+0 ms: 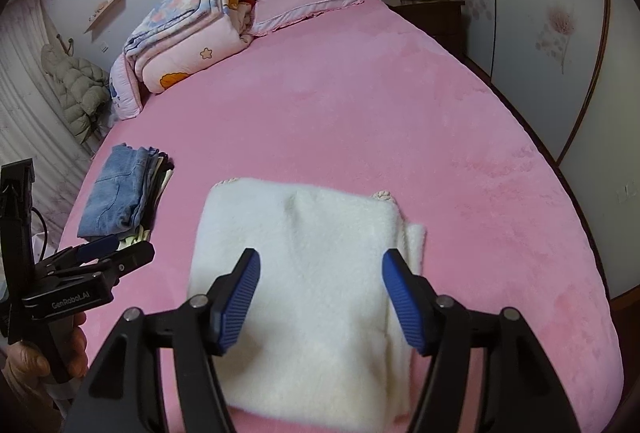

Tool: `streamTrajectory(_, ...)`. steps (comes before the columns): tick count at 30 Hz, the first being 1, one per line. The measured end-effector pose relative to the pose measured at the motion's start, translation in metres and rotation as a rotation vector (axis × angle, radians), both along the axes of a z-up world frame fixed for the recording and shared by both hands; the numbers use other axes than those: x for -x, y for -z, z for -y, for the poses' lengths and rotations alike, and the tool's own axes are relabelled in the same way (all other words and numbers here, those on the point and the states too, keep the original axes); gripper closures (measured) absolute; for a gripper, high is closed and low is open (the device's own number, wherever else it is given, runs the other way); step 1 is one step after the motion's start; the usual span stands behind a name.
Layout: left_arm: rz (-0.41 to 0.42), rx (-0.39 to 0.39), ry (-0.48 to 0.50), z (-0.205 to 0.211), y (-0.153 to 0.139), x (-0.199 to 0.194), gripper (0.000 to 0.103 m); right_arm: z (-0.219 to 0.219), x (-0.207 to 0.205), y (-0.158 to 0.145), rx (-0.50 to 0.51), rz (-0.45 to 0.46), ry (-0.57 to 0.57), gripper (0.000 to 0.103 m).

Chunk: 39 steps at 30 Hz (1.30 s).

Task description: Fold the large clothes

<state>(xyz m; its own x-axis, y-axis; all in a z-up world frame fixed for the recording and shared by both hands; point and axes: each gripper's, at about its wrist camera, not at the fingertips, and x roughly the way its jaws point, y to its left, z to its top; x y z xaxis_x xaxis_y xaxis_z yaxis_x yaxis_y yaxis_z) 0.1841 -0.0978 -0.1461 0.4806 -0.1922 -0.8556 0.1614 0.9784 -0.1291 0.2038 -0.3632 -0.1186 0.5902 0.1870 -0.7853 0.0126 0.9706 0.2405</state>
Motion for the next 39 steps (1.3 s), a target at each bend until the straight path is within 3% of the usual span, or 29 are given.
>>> streamTrajectory(3,-0.042,0.021,-0.007,-0.002,0.006,0.006,0.013,0.001,0.005,-0.001,0.002,-0.002,-0.008,0.03)
streamTrajectory(11,-0.103,0.01,-0.019,0.003,0.032,0.015,0.012,0.007,0.01,0.016,0.016,-0.057,-0.005,0.03)
streamTrajectory(13,-0.122,0.029,-0.031,0.0,0.041,0.013,0.01,0.008,0.01,0.023,0.015,-0.072,-0.011,0.024)
streamTrajectory(15,-0.152,0.047,-0.042,-0.003,0.052,0.01,0.009,0.008,0.009,0.032,0.023,-0.093,-0.018,0.017)
streamTrajectory(18,-0.188,0.058,-0.05,-0.005,0.068,0.007,0.008,0.011,0.009,0.046,0.026,-0.123,-0.026,0.016)
streamTrajectory(21,-0.224,0.061,-0.045,-0.004,0.084,0.003,0.001,0.013,0.009,0.059,0.027,-0.146,-0.029,0.015)
streamTrajectory(29,-0.282,0.062,-0.054,-0.003,0.116,-0.005,0.001,0.022,0.0,0.096,0.016,-0.218,-0.032,0.012)
streamTrajectory(39,-0.335,0.157,-0.038,-0.005,0.152,-0.021,0.0,0.05,-0.026,0.142,-0.133,-0.309,-0.019,0.012)
